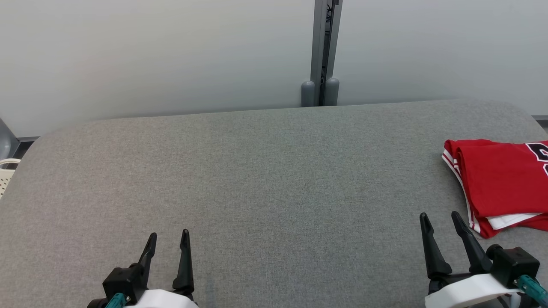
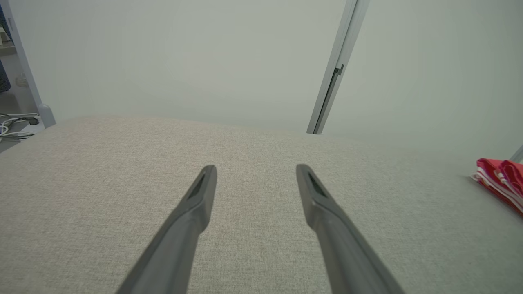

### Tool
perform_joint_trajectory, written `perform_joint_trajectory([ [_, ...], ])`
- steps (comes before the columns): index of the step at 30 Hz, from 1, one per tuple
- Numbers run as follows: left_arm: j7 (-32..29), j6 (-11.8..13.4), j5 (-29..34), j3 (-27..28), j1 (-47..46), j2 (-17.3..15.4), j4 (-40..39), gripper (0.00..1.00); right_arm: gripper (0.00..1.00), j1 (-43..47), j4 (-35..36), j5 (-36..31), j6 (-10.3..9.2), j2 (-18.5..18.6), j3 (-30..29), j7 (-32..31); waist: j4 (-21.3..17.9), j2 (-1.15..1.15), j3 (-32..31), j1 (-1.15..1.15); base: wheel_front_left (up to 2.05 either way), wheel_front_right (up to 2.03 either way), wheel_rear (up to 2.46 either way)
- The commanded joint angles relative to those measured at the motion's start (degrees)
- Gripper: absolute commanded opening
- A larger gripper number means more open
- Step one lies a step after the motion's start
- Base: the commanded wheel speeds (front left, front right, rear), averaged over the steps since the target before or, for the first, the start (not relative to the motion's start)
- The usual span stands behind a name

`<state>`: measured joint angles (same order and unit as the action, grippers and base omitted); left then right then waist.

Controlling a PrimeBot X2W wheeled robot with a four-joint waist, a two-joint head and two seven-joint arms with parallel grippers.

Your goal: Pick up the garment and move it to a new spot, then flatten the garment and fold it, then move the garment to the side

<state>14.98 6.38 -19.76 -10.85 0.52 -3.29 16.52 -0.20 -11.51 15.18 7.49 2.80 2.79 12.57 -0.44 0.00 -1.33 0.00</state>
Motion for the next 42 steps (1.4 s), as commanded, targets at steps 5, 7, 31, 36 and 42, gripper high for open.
perform_joint_trajectory([
  [5, 0.25, 0.54, 0.66, 0.46, 0.58, -0.48, -0.17, 1.00, 1.00, 0.12, -0.17, -0.17, 0.02, 0.28, -0.94, 0.65, 0.05, 0.00, -0.04, 0.00, 0.00, 0.00, 0.00],
  [7, 0.24, 0.71, 0.82, 0.52, 0.80, -0.59, -0.35, 1.00, 1.00, 0.04, -0.28, -0.26, 0.02, 0.28, -1.27, 0.68, 0.17, 0.00, -0.04, 0.00, 0.00, 0.00, 0.00],
  [31, 0.22, 1.43, 1.59, -0.36, 0.76, -1.22, -0.29, 1.00, 1.00, -0.14, -0.39, -0.93, 0.02, 0.28, -1.78, -0.33, 0.46, 0.00, 0.22, 0.00, 0.00, 0.00, 0.00],
  [36, -0.39, 1.21, 1.02, -0.61, 1.46, -0.62, 1.51, 0.00, 0.00, 1.08, -2.16, -0.77, 0.00, -0.57, -1.67, -0.33, 0.46, 0.00, 0.24, 0.00, 0.00, 0.00, 0.00],
  [42, -2.05, 0.09, -4.44, 0.81, 0.98, -0.50, 1.65, 0.00, 0.00, 0.79, -2.47, 5.11, 0.00, -0.57, -2.15, -1.75, 0.46, 0.00, 0.30, 0.00, 0.00, 0.00, 0.00],
])
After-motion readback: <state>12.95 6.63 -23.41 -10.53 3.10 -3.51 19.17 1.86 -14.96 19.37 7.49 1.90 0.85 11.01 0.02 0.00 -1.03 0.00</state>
